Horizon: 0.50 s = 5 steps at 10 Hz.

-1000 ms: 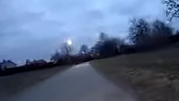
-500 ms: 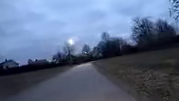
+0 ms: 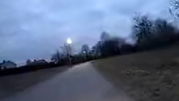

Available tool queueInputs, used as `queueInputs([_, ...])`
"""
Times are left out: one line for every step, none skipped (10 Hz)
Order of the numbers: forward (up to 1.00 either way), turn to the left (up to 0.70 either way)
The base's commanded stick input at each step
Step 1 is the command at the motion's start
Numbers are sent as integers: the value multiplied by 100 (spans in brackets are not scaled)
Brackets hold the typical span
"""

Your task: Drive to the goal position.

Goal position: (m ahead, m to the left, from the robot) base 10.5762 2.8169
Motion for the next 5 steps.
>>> queueInputs([100,16])
queueInputs([100,35])
queueInputs([100,29])
queueInputs([100,4])
queueInputs([100,4])
